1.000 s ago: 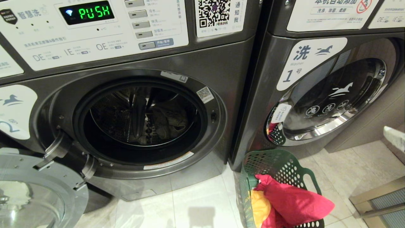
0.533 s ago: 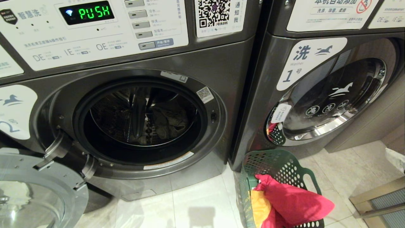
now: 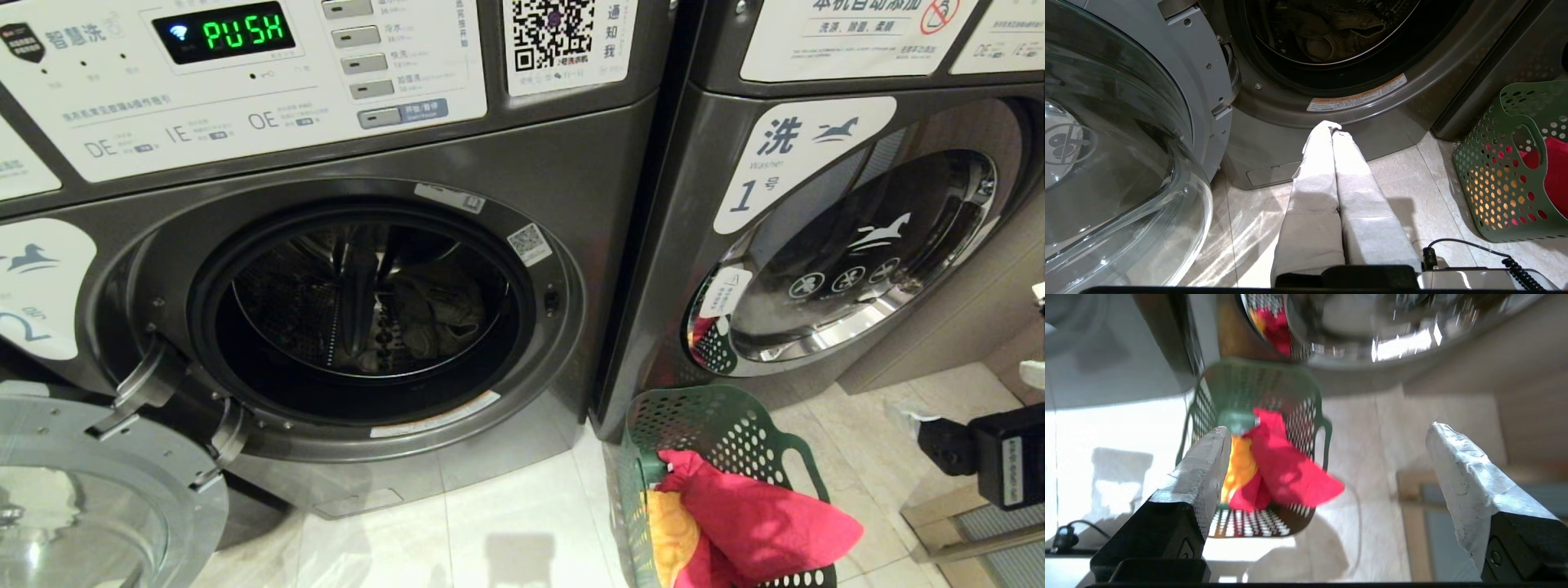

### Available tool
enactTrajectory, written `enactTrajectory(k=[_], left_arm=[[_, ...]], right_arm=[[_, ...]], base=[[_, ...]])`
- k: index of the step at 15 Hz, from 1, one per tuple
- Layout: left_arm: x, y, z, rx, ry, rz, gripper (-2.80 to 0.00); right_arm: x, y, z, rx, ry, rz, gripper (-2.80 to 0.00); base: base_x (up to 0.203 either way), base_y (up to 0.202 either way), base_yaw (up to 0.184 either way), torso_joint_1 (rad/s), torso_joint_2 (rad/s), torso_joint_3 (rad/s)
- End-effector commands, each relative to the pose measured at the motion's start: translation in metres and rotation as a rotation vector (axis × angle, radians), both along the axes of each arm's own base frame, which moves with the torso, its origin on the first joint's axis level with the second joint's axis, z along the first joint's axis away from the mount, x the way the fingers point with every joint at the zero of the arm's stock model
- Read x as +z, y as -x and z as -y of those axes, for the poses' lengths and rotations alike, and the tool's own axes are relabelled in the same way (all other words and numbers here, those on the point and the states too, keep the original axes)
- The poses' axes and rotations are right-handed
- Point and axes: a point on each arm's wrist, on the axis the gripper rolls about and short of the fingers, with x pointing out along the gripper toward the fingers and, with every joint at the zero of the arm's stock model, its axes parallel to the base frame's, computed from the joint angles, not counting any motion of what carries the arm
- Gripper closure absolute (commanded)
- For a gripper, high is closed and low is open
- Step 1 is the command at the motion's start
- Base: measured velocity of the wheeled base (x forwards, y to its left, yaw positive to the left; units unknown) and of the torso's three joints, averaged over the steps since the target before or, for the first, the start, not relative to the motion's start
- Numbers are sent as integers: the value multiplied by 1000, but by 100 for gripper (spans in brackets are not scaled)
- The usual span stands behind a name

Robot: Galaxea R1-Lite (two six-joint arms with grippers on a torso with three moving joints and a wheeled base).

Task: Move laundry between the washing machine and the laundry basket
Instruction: Pick a cloth and place it into the basket

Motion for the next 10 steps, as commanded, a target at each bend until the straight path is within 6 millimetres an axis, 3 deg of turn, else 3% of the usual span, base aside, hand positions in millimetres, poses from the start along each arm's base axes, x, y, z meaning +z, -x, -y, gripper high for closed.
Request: enactTrajectory(k=[1, 6, 8, 10], left_arm=[[0, 0, 0, 0, -1, 0, 0], [0, 0, 0, 0, -1, 1, 0], [0, 0, 0, 0, 1, 0, 0], [0, 0, 0, 0, 0, 0, 0]], right_arm=[[-15, -15, 12, -76, -9, -76, -280], [-43, -29, 79, -313, -172, -225, -280], [-76, -17, 100, -398, -266, -345, -280], [-111, 0, 101, -414, -395, -472, -280]], base=[[0, 0, 0, 0, 0, 0], [0, 0, 0, 0, 0, 0], [0, 0, 0, 0, 0, 0], [0, 0, 0, 0, 0, 0]])
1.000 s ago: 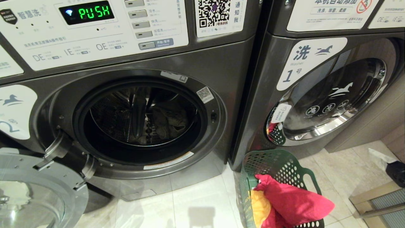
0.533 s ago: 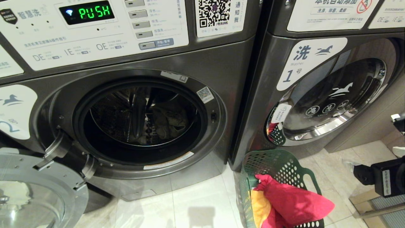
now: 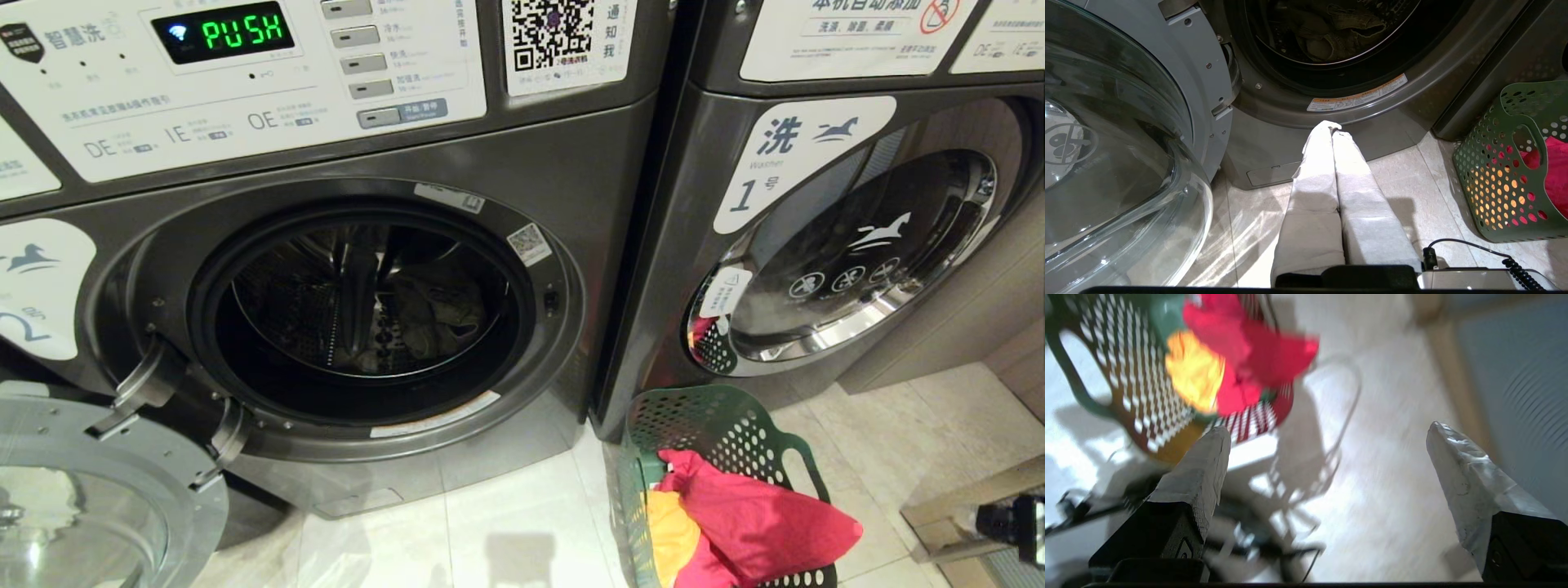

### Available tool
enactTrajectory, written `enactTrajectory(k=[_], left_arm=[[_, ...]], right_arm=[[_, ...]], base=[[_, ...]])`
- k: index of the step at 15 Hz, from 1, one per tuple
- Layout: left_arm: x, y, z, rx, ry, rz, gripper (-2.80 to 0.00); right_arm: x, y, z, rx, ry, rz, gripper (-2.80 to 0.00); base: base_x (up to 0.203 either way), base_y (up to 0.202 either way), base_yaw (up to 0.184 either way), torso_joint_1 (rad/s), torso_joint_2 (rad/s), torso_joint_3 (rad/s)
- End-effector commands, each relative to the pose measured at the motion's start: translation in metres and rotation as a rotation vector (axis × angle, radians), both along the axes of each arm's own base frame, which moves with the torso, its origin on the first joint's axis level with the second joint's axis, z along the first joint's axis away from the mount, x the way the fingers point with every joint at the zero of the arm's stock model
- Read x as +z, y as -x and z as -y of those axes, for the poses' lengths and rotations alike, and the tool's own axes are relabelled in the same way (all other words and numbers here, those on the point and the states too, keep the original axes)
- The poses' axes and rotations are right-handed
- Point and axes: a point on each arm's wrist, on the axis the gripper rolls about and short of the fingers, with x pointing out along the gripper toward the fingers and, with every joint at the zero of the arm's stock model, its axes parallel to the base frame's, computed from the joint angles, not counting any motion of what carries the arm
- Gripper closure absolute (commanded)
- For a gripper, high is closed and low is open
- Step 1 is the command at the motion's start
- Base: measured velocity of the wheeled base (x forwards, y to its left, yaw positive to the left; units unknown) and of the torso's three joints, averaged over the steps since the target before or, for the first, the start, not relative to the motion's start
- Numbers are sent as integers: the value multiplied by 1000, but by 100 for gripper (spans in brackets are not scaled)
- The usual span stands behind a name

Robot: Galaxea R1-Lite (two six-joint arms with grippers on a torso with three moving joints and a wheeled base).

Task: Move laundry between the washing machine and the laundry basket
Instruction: Pick a cloth and place it into the basket

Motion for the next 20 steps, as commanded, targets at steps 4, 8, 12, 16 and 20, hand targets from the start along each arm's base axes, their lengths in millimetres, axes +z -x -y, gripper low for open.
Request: enactTrajectory(k=[4, 8, 12, 16, 20], left_arm=[[0, 0, 0, 0, 0, 0, 0], [0, 0, 0, 0, 1, 0, 0], [0, 0, 0, 0, 0, 0, 0], [0, 0, 0, 0, 0, 1, 0], [0, 0, 0, 0, 1, 1, 0]], right_arm=[[-75, 16, 2, -68, -254, -185, -280], [-104, -14, 15, -120, -291, -213, -280], [-128, -57, 41, -177, -319, -224, -280], [-168, -102, 70, -131, -331, -227, -280], [-189, -130, 88, 64, -345, -169, -280]], base=[[0, 0, 0, 0, 0, 0], [0, 0, 0, 0, 0, 0], [0, 0, 0, 0, 0, 0], [0, 0, 0, 0, 0, 0], [0, 0, 0, 0, 0, 0]])
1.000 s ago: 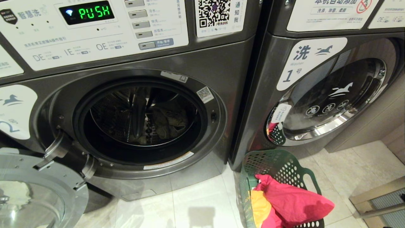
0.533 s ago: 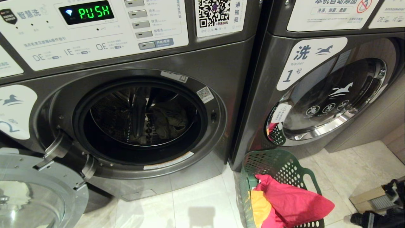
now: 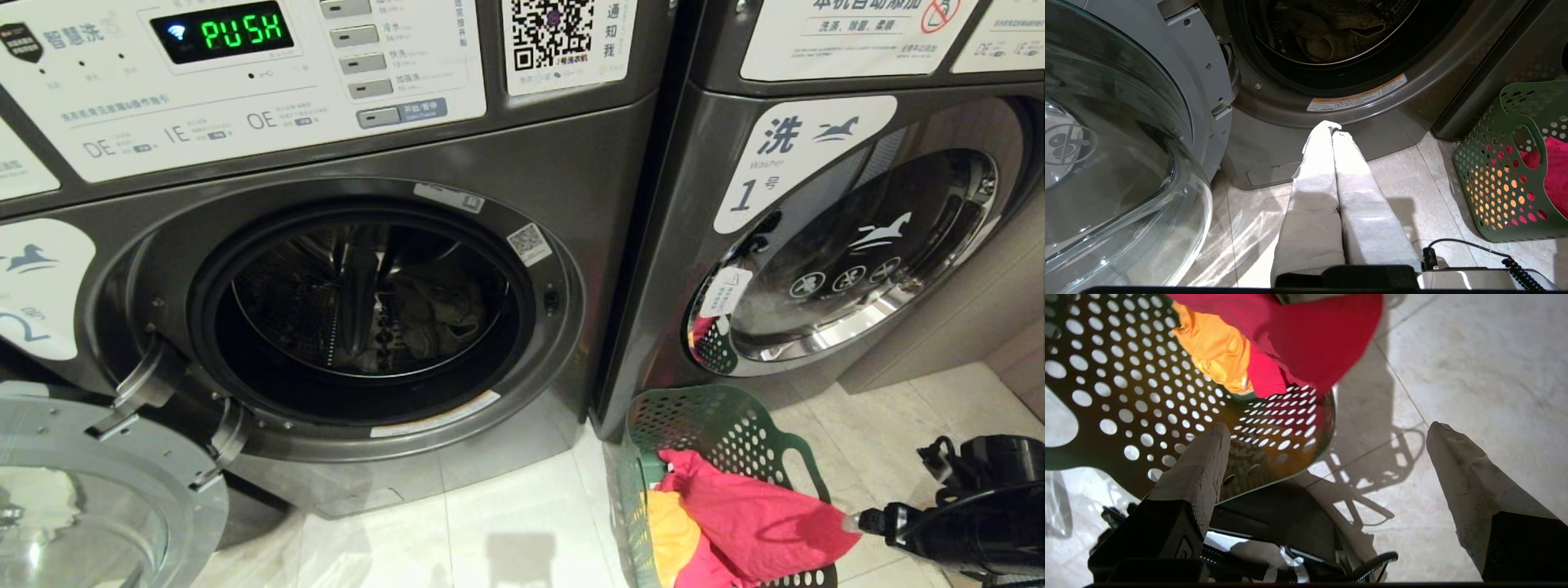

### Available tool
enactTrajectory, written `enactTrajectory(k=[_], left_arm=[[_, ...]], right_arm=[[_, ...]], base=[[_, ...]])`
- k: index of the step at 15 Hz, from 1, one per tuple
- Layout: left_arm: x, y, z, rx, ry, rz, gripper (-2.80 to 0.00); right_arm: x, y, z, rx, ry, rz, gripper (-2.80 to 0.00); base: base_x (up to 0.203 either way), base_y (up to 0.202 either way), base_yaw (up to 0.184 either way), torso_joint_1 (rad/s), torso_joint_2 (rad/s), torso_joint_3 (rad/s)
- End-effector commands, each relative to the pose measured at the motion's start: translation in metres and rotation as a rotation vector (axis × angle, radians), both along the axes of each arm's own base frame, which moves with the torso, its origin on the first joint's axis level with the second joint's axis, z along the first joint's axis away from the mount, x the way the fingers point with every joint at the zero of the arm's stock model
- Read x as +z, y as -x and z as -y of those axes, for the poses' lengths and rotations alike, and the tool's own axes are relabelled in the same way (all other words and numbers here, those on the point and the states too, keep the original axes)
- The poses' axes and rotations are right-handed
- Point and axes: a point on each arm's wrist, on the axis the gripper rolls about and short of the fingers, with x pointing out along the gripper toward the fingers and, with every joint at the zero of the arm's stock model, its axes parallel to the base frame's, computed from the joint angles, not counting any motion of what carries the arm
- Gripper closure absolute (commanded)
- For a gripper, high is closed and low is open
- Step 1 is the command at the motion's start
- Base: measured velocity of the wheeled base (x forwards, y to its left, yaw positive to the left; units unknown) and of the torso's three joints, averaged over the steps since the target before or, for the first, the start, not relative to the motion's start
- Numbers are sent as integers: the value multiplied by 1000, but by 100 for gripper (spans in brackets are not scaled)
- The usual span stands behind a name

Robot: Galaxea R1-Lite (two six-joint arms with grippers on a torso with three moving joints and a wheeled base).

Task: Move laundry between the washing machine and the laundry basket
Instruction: Pick a cloth and place it into the basket

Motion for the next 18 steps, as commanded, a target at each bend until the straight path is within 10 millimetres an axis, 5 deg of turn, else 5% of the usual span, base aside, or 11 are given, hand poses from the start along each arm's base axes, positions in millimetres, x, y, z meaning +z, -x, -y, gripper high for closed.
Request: enactTrajectory(k=[1, 11, 12, 18], left_arm=[[0, 0, 0, 0, 1, 1, 0], [0, 0, 0, 0, 0, 0, 0], [0, 0, 0, 0, -1, 0, 0], [0, 0, 0, 0, 0, 0, 0]], right_arm=[[-26, -11, 8, 70, -18, -27, -280], [-70, -55, 25, 144, 1, -8, -280], [-72, -57, 25, 147, 1, -7, 0], [-79, -69, 17, 159, -10, -1, 0]], base=[[0, 0, 0, 0, 0, 0], [0, 0, 0, 0, 0, 0], [0, 0, 0, 0, 0, 0], [0, 0, 0, 0, 0, 0]])
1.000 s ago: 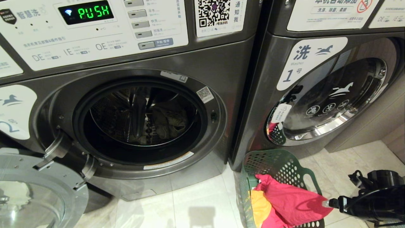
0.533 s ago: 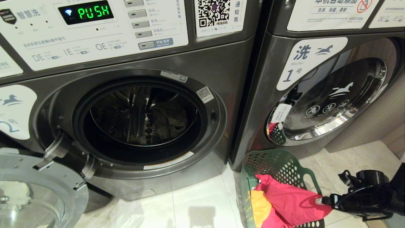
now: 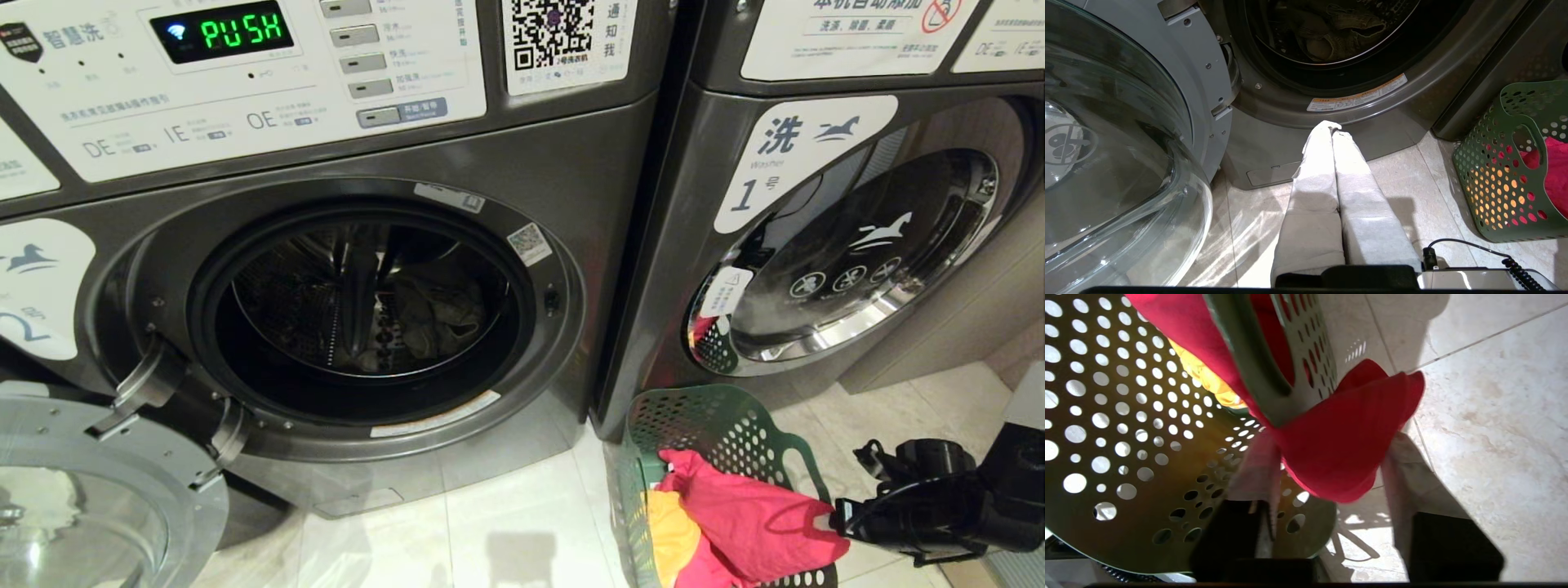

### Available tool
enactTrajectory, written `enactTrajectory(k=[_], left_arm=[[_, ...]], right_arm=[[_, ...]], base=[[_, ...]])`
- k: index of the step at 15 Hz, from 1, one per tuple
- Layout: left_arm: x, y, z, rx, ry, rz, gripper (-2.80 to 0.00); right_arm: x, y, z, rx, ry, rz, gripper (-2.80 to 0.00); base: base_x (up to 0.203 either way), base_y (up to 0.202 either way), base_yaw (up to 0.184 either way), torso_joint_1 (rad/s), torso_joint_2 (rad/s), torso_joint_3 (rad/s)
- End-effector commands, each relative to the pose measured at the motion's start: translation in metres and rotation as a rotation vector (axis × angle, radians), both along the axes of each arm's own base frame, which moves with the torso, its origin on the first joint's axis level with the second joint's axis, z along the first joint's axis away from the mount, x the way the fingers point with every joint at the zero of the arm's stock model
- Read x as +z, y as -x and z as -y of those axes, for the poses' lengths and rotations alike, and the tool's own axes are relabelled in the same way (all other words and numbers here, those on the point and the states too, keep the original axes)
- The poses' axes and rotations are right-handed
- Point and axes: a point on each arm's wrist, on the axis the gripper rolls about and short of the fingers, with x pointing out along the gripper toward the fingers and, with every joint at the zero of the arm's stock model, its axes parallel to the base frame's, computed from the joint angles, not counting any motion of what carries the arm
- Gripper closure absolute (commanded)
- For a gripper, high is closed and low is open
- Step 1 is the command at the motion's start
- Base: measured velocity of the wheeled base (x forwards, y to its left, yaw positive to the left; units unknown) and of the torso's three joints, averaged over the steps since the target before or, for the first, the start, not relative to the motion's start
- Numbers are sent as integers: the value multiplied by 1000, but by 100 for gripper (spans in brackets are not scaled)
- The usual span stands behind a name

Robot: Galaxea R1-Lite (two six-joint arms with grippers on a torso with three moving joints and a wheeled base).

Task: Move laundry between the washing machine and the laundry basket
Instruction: Pick a cloth and place it into the basket

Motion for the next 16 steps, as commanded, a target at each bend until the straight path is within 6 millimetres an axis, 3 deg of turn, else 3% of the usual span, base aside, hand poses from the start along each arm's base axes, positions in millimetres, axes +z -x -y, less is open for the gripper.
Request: enactTrajectory(k=[1, 4, 10, 16], left_arm=[[0, 0, 0, 0, -1, 1, 0], [0, 0, 0, 0, 0, 0, 0], [0, 0, 0, 0, 1, 1, 0], [0, 0, 0, 0, -1, 1, 0]], right_arm=[[-7, -6, -3, 1, -11, 1, 0], [2, -12, -10, 3, -9, 20, 0], [57, 9, -24, 33, 7, 63, 0], [51, 34, -36, 42, -33, -55, 0]], base=[[0, 0, 0, 0, 0, 0], [0, 0, 0, 0, 0, 0], [0, 0, 0, 0, 0, 0], [0, 0, 0, 0, 0, 0]])
